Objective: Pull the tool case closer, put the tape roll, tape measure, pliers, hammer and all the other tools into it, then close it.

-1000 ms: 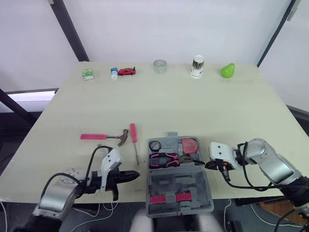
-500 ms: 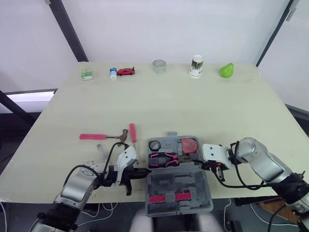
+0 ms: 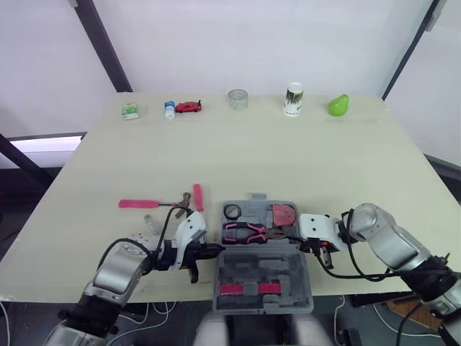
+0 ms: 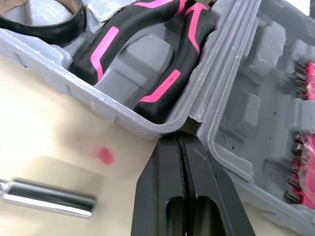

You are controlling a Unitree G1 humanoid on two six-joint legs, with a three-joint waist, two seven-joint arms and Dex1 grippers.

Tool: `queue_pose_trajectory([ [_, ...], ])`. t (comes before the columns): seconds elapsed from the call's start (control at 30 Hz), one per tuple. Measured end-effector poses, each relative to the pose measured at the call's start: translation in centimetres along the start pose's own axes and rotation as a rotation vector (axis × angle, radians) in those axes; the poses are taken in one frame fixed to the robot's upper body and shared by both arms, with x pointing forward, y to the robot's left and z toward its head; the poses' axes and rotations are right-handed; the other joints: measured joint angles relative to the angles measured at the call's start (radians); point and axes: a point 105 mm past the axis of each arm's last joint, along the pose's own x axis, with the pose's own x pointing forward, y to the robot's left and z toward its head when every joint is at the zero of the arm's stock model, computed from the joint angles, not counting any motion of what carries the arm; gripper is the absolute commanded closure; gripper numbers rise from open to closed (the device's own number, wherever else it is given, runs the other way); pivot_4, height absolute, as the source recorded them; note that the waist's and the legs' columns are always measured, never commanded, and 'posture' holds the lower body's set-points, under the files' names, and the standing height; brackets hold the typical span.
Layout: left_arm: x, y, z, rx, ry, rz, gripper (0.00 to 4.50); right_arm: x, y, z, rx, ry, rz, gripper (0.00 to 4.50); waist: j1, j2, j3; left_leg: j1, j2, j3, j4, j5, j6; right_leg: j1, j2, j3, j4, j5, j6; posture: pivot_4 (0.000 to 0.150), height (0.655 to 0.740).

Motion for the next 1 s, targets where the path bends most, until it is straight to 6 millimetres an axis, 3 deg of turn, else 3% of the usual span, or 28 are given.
queue_pose_trajectory([
  [1.0, 1.5, 2.4, 0.8, 0.026, -0.014, 0.034, 4.47, 1.0, -2.8, -0.5, 0.073, -0.032, -0.071, 4.50, -0.002, 0.000, 0.000, 0.006, 0.000, -0.002, 0.014, 0.000, 0.000, 0.007, 0.001, 0.000, 0.013, 0.000, 0.000, 0.150, 0.7400],
])
